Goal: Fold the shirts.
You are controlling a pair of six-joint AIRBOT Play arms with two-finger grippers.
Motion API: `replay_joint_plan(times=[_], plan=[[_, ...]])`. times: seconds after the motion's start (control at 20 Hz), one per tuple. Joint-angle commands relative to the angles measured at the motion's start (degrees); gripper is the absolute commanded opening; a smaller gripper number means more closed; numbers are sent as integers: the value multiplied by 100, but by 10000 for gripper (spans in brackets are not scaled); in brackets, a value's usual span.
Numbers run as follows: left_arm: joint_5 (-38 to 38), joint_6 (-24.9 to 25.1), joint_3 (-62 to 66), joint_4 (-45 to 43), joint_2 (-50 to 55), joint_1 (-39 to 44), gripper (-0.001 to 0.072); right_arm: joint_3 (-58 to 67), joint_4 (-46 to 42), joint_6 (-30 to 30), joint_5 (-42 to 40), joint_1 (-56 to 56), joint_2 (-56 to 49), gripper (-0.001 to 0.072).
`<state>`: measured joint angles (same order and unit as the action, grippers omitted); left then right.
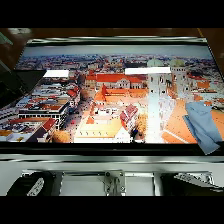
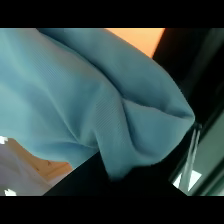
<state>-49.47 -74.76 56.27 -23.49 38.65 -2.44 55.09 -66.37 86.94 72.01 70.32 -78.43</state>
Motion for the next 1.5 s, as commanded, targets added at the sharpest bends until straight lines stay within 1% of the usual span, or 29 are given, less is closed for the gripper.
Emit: replay_joint_plan(times=[0.0,0.2,0.4,0.45,0.5,0.55,0.6,0.75,0.85,0.9,1.0,1.05,1.1,1.15,1.2,1.25,1.3,1.35,1.4,1.45], plan=[[103,59,0,-7,17,179,34,-765,-173,61,26,494,525,68],[103,59,0,-7,17,190,34,-1318,-179,219,-136,664,949,68],[103,57,0,-7,15,190,34,-1738,-472,256,-208,664,1010,69],[103,57,0,-4,17,190,34,-1762,-645,382,-203,664,1008,102],[103,57,0,-7,17,188,34,-1757,-811,483,-203,664,1010,222],[103,59,0,-7,17,188,34,-1735,-927,472,-157,664,1010,389],[103,59,0,-7,17,188,33,-1683,-966,452,-79,664,1010,462],[105,232,0,-9,17,188,34,-1198,-887,481,221,664,1158,460],[105,232,0,-59,26,188,34,-577,-557,380,133,664,1519,459],[103,229,0,-168,35,188,34,-214,-254,332,-105,664,1731,459],[103,223,0,-516,98,190,32,540,863,157,-1126,560,2142,450],[105,219,2,-750,162,225,32,879,1537,-144,-1727,350,2315,445],[107,98,4,-1134,264,308,30,1137,2092,-562,-2194,7,2426,441],[101,-358,26,-1711,413,439,29,1370,2487,-1051,-2354,-522,2472,441],[81,-920,92,-2476,614,643,29,1554,2540,-1360,-2186,-1154,2470,441],[4,-1401,225,-3427,892,949,28,1626,2295,-1515,-1993,-1965,2468,441],[-236,-1818,450,-4376,1237,1305,28,1626,1759,-1440,-1821,-2879,2441,441],[-621,-2170,732,-5160,1622,1631,29,1626,1047,-1178,-1687,-3766,2361,441],[-1132,-2424,1086,-5862,2068,1943,30,1626,175,-730,-1523,-4627,2229,443],[-1648,-2503,1432,-6332,2498,2181,31,1626,-758,-212,-1283,-5466,2059,445]])
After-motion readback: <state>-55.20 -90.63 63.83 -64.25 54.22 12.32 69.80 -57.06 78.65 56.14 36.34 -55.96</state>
